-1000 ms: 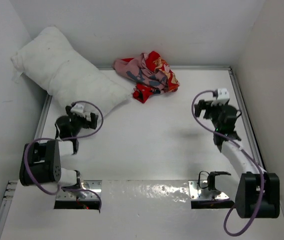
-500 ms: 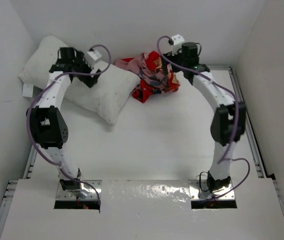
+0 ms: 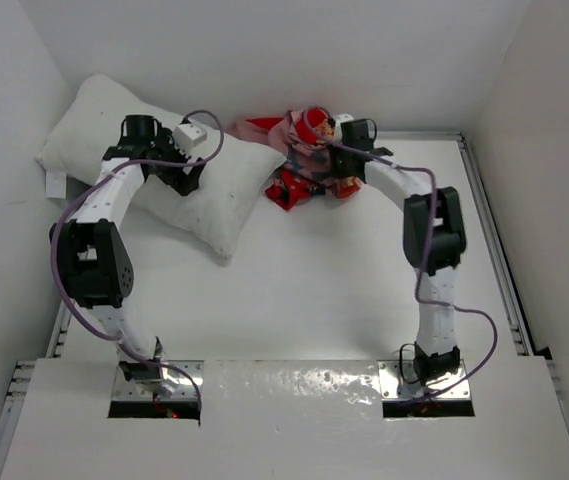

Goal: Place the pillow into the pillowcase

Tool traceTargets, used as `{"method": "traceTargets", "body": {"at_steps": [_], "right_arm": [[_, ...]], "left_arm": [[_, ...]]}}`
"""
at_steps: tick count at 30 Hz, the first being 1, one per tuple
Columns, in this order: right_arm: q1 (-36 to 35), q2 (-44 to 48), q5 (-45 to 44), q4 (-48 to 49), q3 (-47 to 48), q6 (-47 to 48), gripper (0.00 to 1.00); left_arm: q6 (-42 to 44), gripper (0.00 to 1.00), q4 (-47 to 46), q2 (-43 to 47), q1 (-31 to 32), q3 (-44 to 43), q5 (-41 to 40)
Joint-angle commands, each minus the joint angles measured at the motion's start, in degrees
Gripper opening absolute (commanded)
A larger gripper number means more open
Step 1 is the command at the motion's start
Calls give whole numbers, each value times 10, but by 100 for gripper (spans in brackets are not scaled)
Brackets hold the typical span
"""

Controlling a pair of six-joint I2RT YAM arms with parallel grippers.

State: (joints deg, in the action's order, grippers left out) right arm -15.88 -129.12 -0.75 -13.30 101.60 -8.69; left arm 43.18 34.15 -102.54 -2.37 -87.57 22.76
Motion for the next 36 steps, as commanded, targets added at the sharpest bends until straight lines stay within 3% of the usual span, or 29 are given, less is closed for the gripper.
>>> {"method": "traceTargets", "body": {"at_steps": [1,4,7,8,9,10,11,12,14,16,19,20,21,23,24,25,26,28,32,36], "right_arm": [[-6,258,48,19,-77,39,0],[-4,426,111,-52,-154,75,0],[29,529,82,-119,-188,72,0],[73,545,54,-145,-229,66,0],[101,556,43,-155,-250,59,7],[151,557,34,-166,-291,52,87],[174,546,27,-169,-305,60,99],[194,526,11,-177,-308,64,99],[204,437,-30,-273,-223,33,99],[202,403,1,-321,-162,5,99],[183,450,68,-206,-267,1,99],[179,462,80,-194,-286,-4,95],[177,457,89,-195,-297,-6,69],[164,437,67,-255,-300,5,30],[163,417,41,-276,-301,13,25],[144,410,-5,-313,-309,19,40],[127,403,-15,-337,-310,25,80],[108,410,-20,-390,-328,30,98],[-2,491,3,-368,-440,39,99],[-57,493,22,-349,-526,-18,99]], "left_arm": [[-21,84,42,24,4,-52,87],[-67,82,53,4,15,-107,127],[-101,80,43,-17,21,-146,134],[-102,79,43,-23,44,-167,138],[-100,79,47,-28,53,-176,138],[-86,79,52,-41,76,-185,133],[-77,79,58,-46,89,-201,114],[-69,79,66,-52,105,-209,102],[-45,81,76,-72,151,-226,77],[-40,82,83,-87,177,-233,76],[-75,83,62,-94,200,-225,97],[-89,83,56,-95,200,-221,109],[-99,83,52,-96,200,-220,109],[-108,83,57,-94,200,-216,105],[-110,83,64,-92,200,-214,101],[-109,83,71,-86,200,-212,98],[-107,83,79,-81,199,-206,92],[-109,83,80,-64,193,-196,90],[-130,83,73,-42,169,-177,113],[-170,83,65,-41,135,-182,125]]}}
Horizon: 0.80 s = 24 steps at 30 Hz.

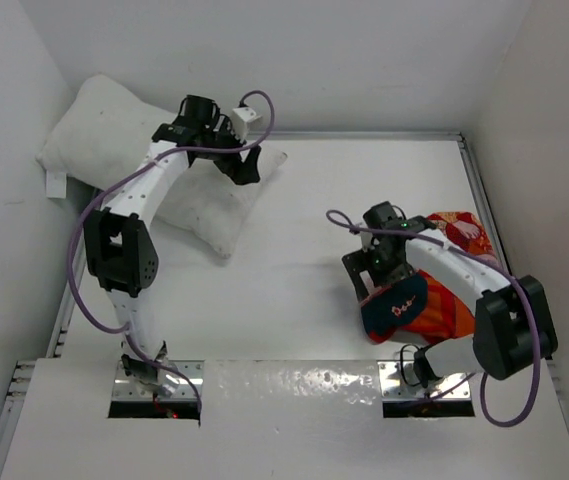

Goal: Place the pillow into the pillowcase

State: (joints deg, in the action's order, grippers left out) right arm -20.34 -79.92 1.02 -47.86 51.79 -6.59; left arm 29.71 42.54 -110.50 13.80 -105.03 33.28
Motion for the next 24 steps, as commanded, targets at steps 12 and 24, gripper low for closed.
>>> {"method": "traceTargets", "body": {"at_steps": [12,24], "right_arm": [[-51,-128,20,-6,95,-22,0],[88,-21,174,147,507,-48,0]], "left_arm": [[-40,83,-12,85,-85,-14,-7],[-90,81,-42,71,-160,-100,10]]}}
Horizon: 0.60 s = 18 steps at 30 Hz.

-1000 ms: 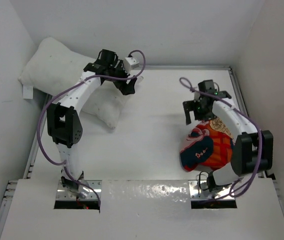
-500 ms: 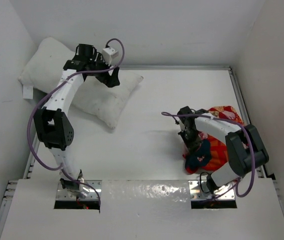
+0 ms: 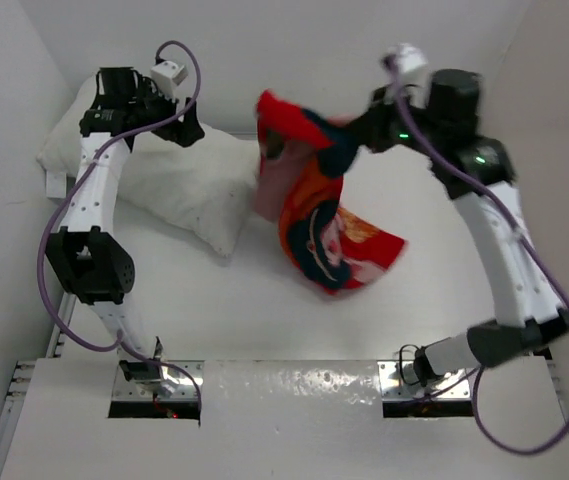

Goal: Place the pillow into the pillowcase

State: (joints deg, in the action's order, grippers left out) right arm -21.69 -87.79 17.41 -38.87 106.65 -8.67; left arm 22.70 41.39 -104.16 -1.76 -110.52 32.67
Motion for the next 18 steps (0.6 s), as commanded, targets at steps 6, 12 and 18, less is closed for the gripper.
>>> {"method": "traceTargets", "body": {"at_steps": [6,12,18], "right_arm": [[214,125,-145,56,-314,-11,3],[309,54,-190,36,-366,-76,99],[309,86,-197,51,-373,-61,21]], "left_arm": [[-35,78,-41,-11,-4,-60,64],[35,78,-12,-25,49,-43,32],[130,81,30,-43,156,32,-39]]}}
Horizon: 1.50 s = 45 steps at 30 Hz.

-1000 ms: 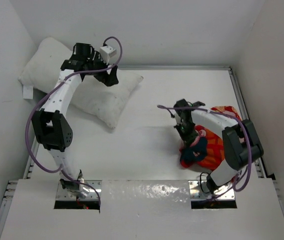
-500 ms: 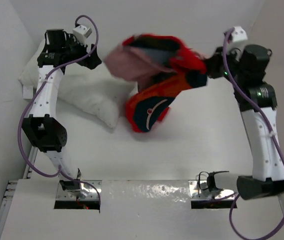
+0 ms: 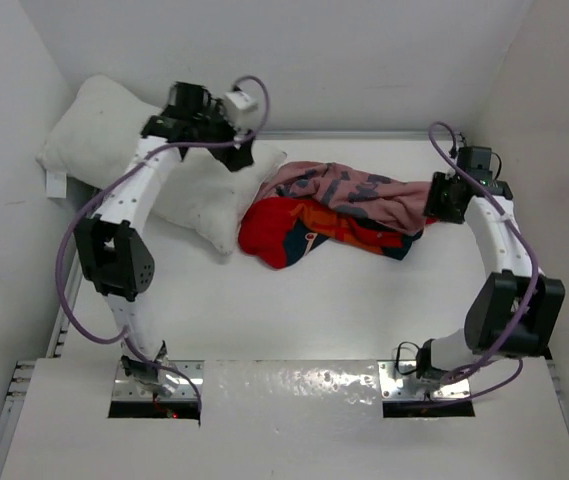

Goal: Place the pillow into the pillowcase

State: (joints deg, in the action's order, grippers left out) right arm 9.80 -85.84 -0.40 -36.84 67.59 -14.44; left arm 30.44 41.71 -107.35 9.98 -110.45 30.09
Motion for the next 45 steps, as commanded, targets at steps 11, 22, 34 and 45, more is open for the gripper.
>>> {"method": "traceTargets", "body": {"at_steps": [11,22,34,45], "right_arm": [[-168,-11,47,6,9,223,77],[-344,-179,24,322,71,326,99],[-345,-477,-151,240,338,282,97],[-307,-119,-174,212,-7,215,0]], "left_arm": [[80,82,43,-78,110,140,-56],[-21,84,21,-11,32,96,27],[-26,88,42,93,-78,97,-15],[-37,88,32,83,-100,67,-6]]}}
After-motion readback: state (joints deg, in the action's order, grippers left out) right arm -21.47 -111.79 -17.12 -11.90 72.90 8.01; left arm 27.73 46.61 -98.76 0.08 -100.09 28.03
